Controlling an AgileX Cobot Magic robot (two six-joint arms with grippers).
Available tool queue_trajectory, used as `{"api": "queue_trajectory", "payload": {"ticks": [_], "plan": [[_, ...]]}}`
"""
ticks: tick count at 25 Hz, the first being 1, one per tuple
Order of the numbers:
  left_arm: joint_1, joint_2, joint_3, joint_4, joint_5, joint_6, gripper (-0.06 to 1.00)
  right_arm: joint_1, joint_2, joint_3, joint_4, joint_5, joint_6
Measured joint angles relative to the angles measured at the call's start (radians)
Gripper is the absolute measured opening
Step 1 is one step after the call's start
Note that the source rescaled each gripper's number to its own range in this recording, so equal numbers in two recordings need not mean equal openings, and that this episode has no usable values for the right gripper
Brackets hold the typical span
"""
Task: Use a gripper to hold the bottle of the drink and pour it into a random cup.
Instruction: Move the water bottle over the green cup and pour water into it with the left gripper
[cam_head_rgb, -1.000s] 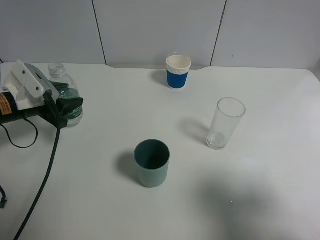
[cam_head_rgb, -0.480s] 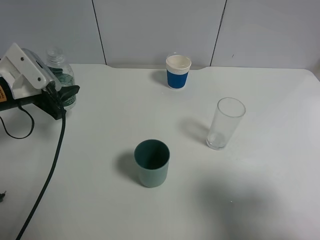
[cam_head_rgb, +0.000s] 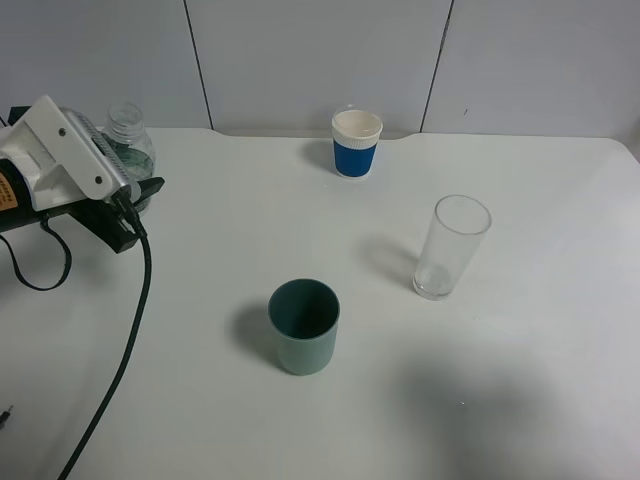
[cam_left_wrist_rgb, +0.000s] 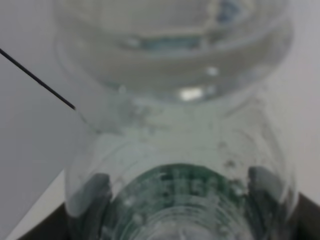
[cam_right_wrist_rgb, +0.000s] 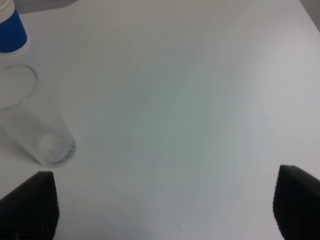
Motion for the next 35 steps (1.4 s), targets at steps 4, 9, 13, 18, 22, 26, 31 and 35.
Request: {"api": "queue_trajectory", "payload": {"ticks": [4, 9, 13, 18, 22, 26, 31, 35], "plan": [[-0.041, -0.054, 0.014, -0.061, 0.037, 0.053, 0.00, 0.000, 0.000, 0.000, 0.000, 0.000, 0.000], [-0.123, -0.094, 0.037, -0.215, 0.089, 0.191, 0.00, 0.000, 0.000, 0.000, 0.000, 0.000, 0.000], [-0.204, -0.103, 0.067, -0.372, 0.089, 0.346, 0.00, 0.000, 0.000, 0.000, 0.000, 0.000, 0.000], [-0.296, -0.103, 0.079, -0.549, 0.087, 0.522, 0.00, 0.000, 0.000, 0.000, 0.000, 0.000, 0.000], [-0.373, -0.103, 0.079, -0.687, 0.069, 0.657, 0.00, 0.000, 0.000, 0.000, 0.000, 0.000, 0.000], [-0.434, -0.103, 0.079, -0.766, 0.053, 0.737, 0.00, 0.000, 0.000, 0.000, 0.000, 0.000, 0.000], [-0.445, -0.103, 0.079, -0.730, 0.051, 0.709, 0.00, 0.000, 0.000, 0.000, 0.000, 0.000, 0.000], [-0.445, -0.103, 0.079, -0.694, 0.051, 0.682, 0.00, 0.000, 0.000, 0.000, 0.000, 0.000, 0.000]]}}
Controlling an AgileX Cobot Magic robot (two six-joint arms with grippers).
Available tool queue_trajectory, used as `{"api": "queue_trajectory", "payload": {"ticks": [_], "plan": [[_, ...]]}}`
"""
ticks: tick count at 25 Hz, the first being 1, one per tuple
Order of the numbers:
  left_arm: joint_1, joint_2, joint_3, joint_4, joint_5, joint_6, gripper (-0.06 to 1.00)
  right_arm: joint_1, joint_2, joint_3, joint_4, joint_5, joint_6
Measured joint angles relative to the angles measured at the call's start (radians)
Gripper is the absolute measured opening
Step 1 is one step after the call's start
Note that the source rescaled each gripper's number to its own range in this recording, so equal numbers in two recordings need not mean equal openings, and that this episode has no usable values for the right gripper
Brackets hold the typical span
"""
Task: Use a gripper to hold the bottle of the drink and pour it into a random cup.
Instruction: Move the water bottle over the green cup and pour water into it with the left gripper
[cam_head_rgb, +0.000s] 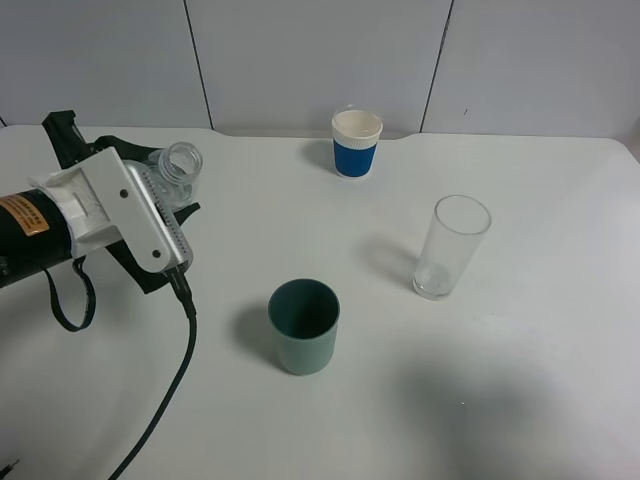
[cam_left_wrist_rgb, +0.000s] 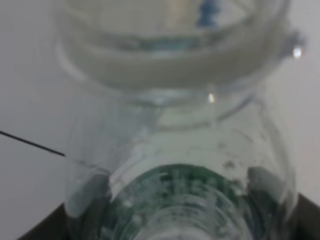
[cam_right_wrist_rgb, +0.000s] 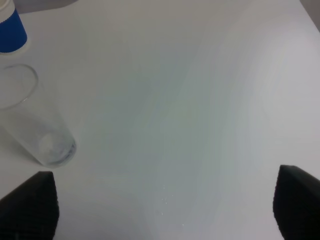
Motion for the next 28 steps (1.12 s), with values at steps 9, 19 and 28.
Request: {"api": "queue_trajectory", "payload": {"ticks": [9, 19, 28], "plan": [[0.000, 0.000, 0.000, 0.109, 0.000, -0.053, 0.00, 0.000, 0.000, 0.000, 0.000, 0.000, 0.000], [-0.001, 0.000, 0.000, 0.030, 0.000, -0.043, 0.00, 0.000, 0.000, 0.000, 0.000, 0.000, 0.000], [-0.001, 0.000, 0.000, -0.267, -0.062, 0.223, 0.00, 0.000, 0.000, 0.000, 0.000, 0.000, 0.000]]}}
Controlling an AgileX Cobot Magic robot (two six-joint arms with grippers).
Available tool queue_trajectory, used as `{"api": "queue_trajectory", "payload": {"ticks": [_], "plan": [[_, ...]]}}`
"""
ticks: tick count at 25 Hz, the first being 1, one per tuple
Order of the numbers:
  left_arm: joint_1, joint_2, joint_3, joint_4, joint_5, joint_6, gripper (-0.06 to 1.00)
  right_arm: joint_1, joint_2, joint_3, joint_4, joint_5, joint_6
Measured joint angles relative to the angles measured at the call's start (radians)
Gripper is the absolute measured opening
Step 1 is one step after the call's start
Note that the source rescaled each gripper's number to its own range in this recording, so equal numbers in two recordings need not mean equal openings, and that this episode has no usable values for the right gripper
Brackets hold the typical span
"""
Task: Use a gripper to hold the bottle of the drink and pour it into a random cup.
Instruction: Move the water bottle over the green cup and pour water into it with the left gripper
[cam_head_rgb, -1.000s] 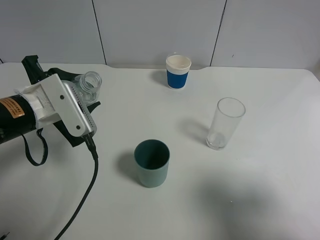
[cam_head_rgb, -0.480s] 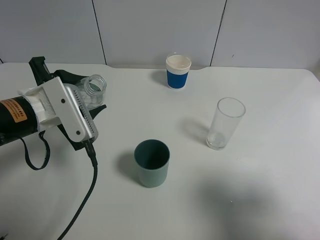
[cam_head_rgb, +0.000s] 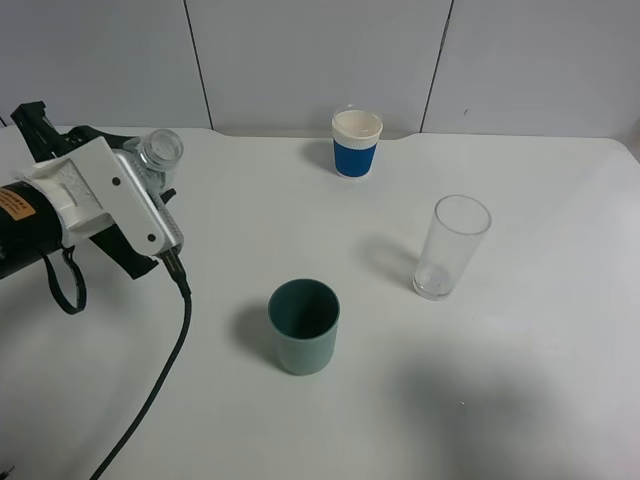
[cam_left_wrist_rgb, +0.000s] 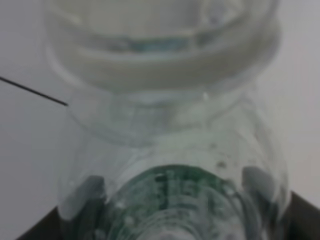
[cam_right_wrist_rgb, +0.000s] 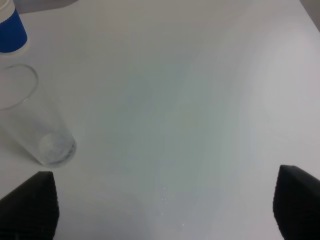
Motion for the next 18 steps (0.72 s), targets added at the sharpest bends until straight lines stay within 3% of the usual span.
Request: {"api": "queue_trajectory", "payload": {"ticks": [3, 12, 18], "plan": [[-0.012, 0.000, 0.000, -0.041, -0.040, 0.040, 0.00, 0.000, 0.000, 0.000, 0.000, 0.000, 0.000], [-0.227, 0.000, 0.003, -0.373, -0.214, 0.383, 0.00, 0.000, 0.000, 0.000, 0.000, 0.000, 0.000], [-0.306, 0.000, 0.003, -0.455, -0.245, 0.426, 0.00, 0.000, 0.000, 0.000, 0.000, 0.000, 0.000]]}}
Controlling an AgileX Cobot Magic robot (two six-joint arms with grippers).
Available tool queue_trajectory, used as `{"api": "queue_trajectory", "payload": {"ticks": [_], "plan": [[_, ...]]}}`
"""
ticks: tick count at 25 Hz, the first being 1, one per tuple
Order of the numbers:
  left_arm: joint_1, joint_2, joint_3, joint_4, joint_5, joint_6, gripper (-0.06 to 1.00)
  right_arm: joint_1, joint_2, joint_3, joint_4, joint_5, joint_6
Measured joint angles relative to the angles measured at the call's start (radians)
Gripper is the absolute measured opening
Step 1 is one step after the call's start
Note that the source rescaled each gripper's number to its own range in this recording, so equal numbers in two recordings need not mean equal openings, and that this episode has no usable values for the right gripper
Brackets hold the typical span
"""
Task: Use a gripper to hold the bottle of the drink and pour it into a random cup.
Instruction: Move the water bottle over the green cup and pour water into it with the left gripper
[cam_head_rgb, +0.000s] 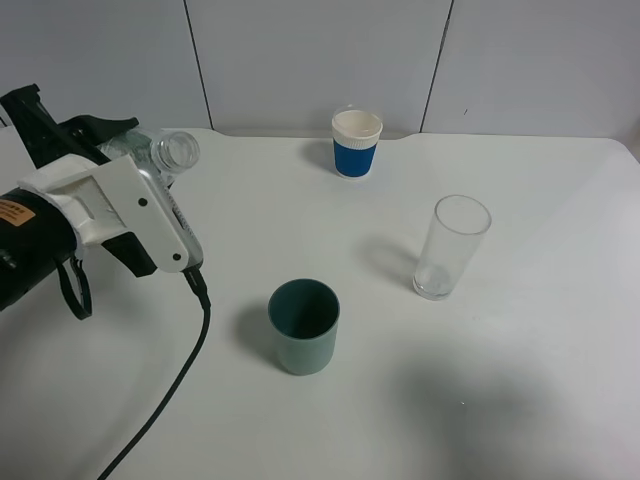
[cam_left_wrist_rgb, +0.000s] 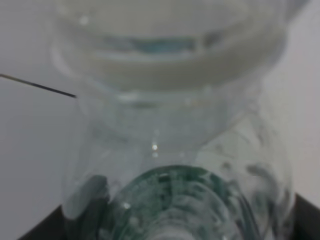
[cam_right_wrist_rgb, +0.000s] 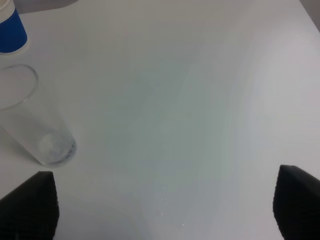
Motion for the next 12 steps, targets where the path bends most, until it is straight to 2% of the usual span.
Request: {"api": "queue_trajectory", "payload": {"ticks": [7, 12], "plan": [[-0.120, 0.038, 0.000, -0.156, -0.087, 0.125, 0.00, 0.000, 0.000, 0.000, 0.000, 0.000, 0.000], [-0.186, 0.083, 0.000, -0.224, -0.125, 0.158, 0.00, 0.000, 0.000, 0.000, 0.000, 0.000, 0.000]]}}
